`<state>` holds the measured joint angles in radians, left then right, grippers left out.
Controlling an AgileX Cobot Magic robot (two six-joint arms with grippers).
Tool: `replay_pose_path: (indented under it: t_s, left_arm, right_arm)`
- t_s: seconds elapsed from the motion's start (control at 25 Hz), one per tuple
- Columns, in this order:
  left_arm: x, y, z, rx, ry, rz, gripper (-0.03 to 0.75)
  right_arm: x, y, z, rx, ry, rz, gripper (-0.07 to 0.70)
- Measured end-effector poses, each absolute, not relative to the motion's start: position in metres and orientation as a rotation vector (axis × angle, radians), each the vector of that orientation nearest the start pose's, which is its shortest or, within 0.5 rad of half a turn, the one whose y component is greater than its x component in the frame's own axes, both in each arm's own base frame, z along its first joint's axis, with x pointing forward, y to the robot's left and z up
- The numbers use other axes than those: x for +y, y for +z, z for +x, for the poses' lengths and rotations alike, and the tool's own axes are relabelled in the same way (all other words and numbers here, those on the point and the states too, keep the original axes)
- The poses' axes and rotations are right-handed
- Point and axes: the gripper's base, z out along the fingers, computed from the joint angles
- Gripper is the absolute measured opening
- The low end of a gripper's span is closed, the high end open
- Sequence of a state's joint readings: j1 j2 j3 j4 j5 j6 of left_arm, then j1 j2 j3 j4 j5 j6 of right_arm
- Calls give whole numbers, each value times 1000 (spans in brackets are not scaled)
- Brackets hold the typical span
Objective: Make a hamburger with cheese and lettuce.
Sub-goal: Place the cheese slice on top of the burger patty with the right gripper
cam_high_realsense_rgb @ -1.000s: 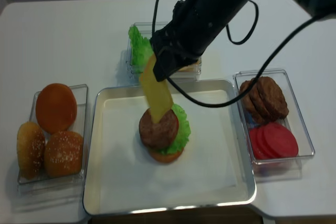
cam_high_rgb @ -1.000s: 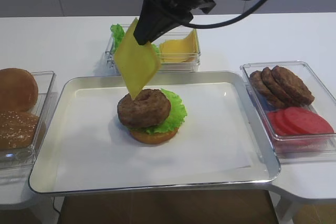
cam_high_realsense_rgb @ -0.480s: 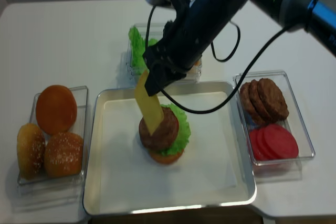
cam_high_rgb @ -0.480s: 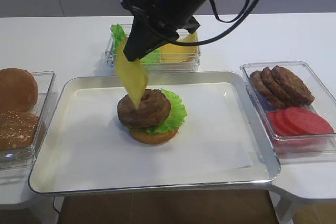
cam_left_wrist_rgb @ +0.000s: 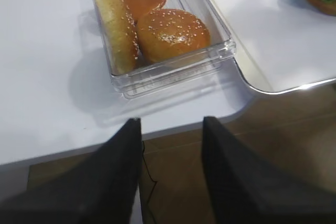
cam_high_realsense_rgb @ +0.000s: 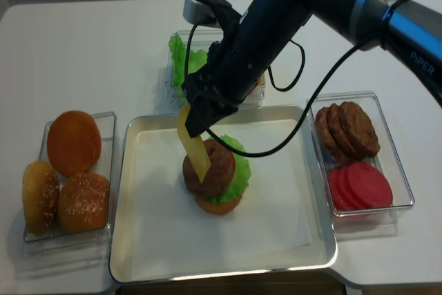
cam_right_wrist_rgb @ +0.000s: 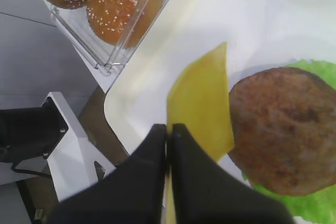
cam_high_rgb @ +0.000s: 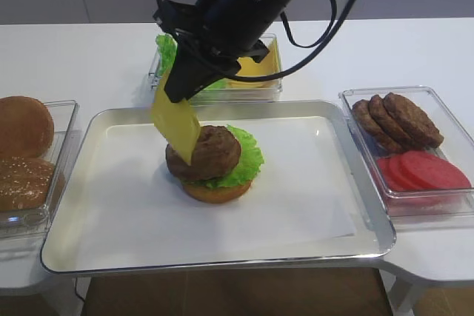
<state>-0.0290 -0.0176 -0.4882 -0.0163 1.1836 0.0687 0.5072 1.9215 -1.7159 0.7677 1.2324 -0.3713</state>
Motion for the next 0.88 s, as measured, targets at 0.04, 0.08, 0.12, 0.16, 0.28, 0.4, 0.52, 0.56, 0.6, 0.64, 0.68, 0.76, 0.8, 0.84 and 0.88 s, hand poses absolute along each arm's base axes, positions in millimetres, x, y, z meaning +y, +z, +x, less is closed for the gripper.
replay_pose_path:
  t_s: [0.04, 0.08, 0.12, 0.16, 0.28, 0.4, 0.52, 0.56, 0.6, 0.64, 0.68, 0.76, 0.8, 0.84, 0.88]
  left_arm:
    - [-1, 264, -12, 2159, 3, 108, 288]
    - [-1, 264, -12, 2159, 3, 108, 288]
    - [-1, 264, -12, 2159, 3, 108, 288]
    - [-1, 264, -12, 2159, 3, 108, 288]
    - [-1, 264, -12, 2159, 3, 108, 288]
    - [-1, 264, -12, 2159, 3, 108, 288]
    - [-1, 264, -12, 2159, 3, 108, 288]
    - [-1, 264, -12, 2159, 3, 108, 288]
    - [-1, 264, -12, 2159, 3, 108, 288]
    - [-1, 264, -12, 2159, 3, 108, 288]
    - [-1, 264, -12, 2159, 3, 108, 288]
    - [-1, 264, -12, 2159, 3, 108, 288]
    - [-1, 264, -12, 2159, 3, 108, 288]
    - [-1, 264, -12, 2159, 3, 108, 288]
    - [-1, 264, -12, 2159, 3, 108, 288]
  right_arm:
    - [251, 301, 327, 2608, 1115, -948, 41]
    - [252, 299, 328, 2613, 1119, -946, 41]
    - [252, 299, 328, 2614, 1118, -944, 41]
    - [253, 297, 329, 2618, 1123, -941, 41]
    - [255, 297, 328, 2615, 1143, -939, 41]
    - [256, 298, 327, 2606, 1161, -939, 41]
    - [256, 298, 327, 2607, 1164, -936, 41]
    - [256, 298, 327, 2609, 1164, -933, 41]
    - [256, 298, 327, 2610, 1164, -932, 41]
    - [256, 298, 327, 2612, 1165, -929, 41]
    - [256, 298, 327, 2611, 1165, -927, 41]
    - [257, 300, 328, 2607, 1166, -923, 41]
    - [257, 301, 328, 2610, 1165, -915, 41]
    - [257, 302, 328, 2616, 1164, -903, 41]
    - [257, 302, 328, 2618, 1160, -900, 41]
